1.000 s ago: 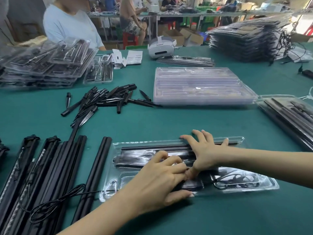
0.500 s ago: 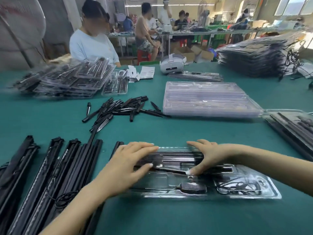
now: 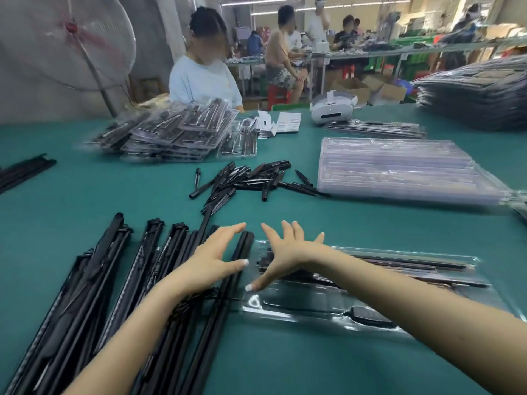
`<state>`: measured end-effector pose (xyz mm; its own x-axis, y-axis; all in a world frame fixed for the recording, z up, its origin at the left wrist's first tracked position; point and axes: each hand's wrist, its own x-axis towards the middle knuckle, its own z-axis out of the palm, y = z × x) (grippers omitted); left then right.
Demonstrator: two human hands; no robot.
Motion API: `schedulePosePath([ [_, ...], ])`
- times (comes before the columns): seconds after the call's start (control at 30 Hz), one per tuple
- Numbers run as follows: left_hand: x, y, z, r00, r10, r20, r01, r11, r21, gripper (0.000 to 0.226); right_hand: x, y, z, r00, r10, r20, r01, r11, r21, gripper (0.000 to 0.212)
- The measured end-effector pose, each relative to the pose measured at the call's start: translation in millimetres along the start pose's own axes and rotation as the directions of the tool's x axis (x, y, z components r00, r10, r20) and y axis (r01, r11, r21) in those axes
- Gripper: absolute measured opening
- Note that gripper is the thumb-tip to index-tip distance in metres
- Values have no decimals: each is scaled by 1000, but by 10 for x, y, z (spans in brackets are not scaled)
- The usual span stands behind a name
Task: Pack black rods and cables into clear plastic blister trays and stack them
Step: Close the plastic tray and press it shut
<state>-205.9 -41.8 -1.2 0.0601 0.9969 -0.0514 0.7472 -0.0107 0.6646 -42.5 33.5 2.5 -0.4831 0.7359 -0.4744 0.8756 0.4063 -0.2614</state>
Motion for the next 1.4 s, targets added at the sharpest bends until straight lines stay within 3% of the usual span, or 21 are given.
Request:
schedulePosePath([
  [0.1,-45,-24,4,1000,6,19,-7,1000,6,70,28,-31,-10,999,24,46,-23,1000,-8,133],
  [0.3,-42,-1,21,997,29,65,-32,998,46,75,72,-241,-167,992,3,130,27,974,-224,117],
  [0.37,-31,-11,33,995,31,91,-36,998,58,78,103,-339,-280,981,-16,191,80,940,-331,107],
  [0.5,-22,-88,88,1000,-18,20,15,986,166,84,124,-428,-316,983,-60,174,141,853,-502,114],
  [0.63,-2,-117,154,995,-104,-3,100,948,301,86,159,-410,-271,973,-146,178,216,850,-482,118],
  [0.73,25,-96,183,991,-134,28,113,919,378,92,171,-453,-226,979,-109,172,180,858,-481,116],
  [0.97,7,-26,84,986,-148,78,126,963,239,104,202,-515,-168,987,-71,146,127,896,-426,112],
  [1.13,13,73,209,988,-153,-23,151,926,347,109,243,-491,-131,986,-86,143,135,915,-379,117],
  [1.4,183,198,204,948,-308,78,255,885,390,109,275,-465,-96,976,-142,167,193,917,-349,100],
])
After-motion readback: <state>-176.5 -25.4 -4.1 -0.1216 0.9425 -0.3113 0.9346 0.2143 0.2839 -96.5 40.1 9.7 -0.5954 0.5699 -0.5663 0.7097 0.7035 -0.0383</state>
